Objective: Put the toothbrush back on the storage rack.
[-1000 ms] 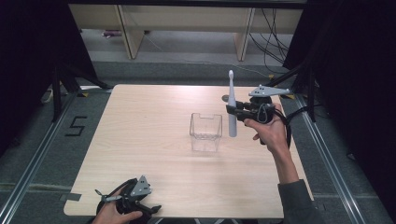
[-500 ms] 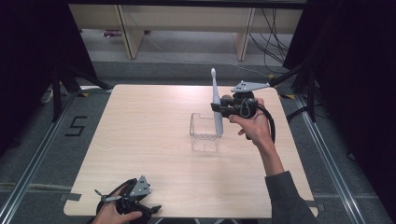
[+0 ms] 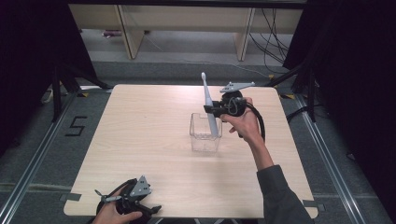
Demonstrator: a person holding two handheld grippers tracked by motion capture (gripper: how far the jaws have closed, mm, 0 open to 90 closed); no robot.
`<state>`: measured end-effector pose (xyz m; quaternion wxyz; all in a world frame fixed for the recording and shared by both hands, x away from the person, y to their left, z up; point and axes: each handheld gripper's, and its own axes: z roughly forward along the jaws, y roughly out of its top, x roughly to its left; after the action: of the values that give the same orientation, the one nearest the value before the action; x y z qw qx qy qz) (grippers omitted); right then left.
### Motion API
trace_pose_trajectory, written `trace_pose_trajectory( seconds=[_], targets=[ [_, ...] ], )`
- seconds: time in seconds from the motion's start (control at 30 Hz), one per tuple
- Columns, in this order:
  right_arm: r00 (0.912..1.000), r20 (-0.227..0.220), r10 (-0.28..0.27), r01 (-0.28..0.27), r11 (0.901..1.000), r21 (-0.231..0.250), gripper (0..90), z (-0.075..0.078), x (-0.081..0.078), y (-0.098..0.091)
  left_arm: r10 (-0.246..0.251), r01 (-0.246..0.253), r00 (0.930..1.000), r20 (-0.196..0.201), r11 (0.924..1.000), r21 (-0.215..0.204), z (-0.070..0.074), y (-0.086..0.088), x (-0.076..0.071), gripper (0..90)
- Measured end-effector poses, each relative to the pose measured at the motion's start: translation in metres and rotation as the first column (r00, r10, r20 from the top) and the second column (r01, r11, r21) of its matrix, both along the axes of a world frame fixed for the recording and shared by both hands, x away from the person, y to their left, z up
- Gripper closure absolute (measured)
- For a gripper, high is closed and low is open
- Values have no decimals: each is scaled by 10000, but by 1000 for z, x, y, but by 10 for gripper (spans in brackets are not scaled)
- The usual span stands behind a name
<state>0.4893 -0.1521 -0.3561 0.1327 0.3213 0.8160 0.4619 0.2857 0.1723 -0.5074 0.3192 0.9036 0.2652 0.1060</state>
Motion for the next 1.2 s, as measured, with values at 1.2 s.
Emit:
trace_pose_trajectory(
  seconds=[1.2],
  targets=[
    [9970, -765, 155, -316, 9764, -2138, 669, -54, 11, 28, -5, 5, 10000, -11, 10000, -8, 0, -1, 0, 156]
  ],
)
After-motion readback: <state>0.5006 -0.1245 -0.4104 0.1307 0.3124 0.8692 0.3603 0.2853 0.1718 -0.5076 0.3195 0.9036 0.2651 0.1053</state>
